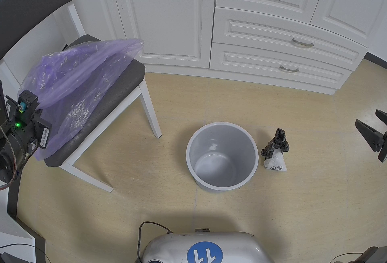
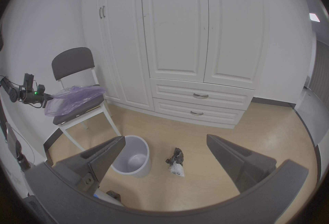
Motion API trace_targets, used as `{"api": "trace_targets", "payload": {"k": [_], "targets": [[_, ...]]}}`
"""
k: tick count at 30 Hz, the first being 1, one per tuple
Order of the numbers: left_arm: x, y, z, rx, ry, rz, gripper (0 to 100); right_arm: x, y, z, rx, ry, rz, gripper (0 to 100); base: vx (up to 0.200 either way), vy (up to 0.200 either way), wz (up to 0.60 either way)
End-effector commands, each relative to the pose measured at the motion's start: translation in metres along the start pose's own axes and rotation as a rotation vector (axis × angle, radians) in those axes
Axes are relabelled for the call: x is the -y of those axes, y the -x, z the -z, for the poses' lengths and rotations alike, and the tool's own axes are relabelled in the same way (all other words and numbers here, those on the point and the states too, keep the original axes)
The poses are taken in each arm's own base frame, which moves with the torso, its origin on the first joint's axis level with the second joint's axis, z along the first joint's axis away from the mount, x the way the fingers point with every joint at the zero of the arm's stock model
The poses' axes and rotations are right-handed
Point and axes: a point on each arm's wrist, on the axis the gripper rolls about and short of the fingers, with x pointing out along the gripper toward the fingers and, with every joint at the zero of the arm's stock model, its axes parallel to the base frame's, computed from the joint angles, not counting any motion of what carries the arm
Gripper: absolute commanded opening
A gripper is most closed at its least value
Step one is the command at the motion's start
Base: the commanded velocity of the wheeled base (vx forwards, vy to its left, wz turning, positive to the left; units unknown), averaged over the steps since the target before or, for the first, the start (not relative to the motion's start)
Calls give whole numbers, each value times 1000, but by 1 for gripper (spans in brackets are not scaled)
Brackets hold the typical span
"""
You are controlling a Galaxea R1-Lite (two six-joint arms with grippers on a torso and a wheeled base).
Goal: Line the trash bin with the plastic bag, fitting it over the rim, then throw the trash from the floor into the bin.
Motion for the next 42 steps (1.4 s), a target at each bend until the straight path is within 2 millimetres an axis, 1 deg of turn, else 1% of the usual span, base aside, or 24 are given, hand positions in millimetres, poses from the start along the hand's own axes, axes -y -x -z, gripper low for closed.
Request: {"api": "trace_targets", "payload": {"k": [1, 2, 4, 6, 7, 8, 10, 15, 19, 22, 25, 27, 28, 30, 31, 33, 34, 37, 39, 40, 42], "targets": [[4, 14, -10, 96, 74, 74, 0, -23, 3, 5, 3, -1, -210, 100, 0, 0, 0], [3, 15, -10, 103, 86, 75, 0, -29, 5, 7, 3, -2, -256, 100, 0, 0, 0], [3, 17, -11, 122, 119, 86, 0, -33, 6, 8, -3, -1, -269, 100, 0, 0, 0], [5, 20, -12, 143, 174, 120, 0, -33, 4, 10, -15, 1, -259, 100, 0, 0, 0], [5, 20, -12, 143, 174, 120, 0, -33, 4, 10, -15, 1, -259, 100, 0, 0, 0], [8, 23, -14, 159, 221, 146, 0, -34, 2, 12, -33, 2, -252, 100, 0, 0, 0], [8, 28, -17, 176, 263, 167, 0, -33, 1, 14, -46, 3, -242, 100, 0, 0, 0], [11, 34, -19, 208, 309, 193, 0, -32, 0, 16, -46, 3, -229, 100, 0, 0, 0], [17, 38, -2, 203, 335, 197, 0, -33, -1, 17, -57, 3, -229, 100, 0, 0, 0], [21, 41, 9, 226, 385, 204, 0, -32, -2, 26, -96, -6, -215, 100, 0, 0, 0], [25, 44, 19, 245, 444, 232, 0, -24, -10, 30, -127, -32, -141, 100, 0, 0, 0], [26, 45, 21, 254, 450, 242, 0, -22, -11, 28, -123, -35, -124, 100, 0, 0, 0], [29, 45, 24, 243, 439, 262, 0, -20, -9, 24, -101, -37, -113, 100, 0, 0, 0], [34, 45, 28, 227, 430, 284, 0, -20, -8, 23, -97, -37, -106, 100, 0, 0, 0], [44, 45, 34, 201, 402, 322, 0, -19, -4, 23, -81, -33, -101, 100, 0, 0, 0], [54, 44, 36, 183, 370, 360, 0, -18, 5, 16, -33, -27, -97, 100, 0, 0, 0], [56, 43, 36, 183, 364, 367, 0, -17, 7, 12, -13, -17, -94, 100, 0, 0, 0], [53, 44, 31, 210, 384, 359, 0, -17, 15, 6, 27, 19, -99, 100, 0, 0, 0], [50, 42, 21, 236, 402, 351, 0, -17, 20, 10, 25, 46, -110, 100, 0, 0, 0], [51, 41, 20, 237, 403, 350, 0, -17, 20, 10, 22, 48, -110, 100, 0, 0, 0], [52, 35, 5, 261, 411, 352, 0, -19, 18, 10, 8, 60, -127, 100, 0, 0, 0]]}}
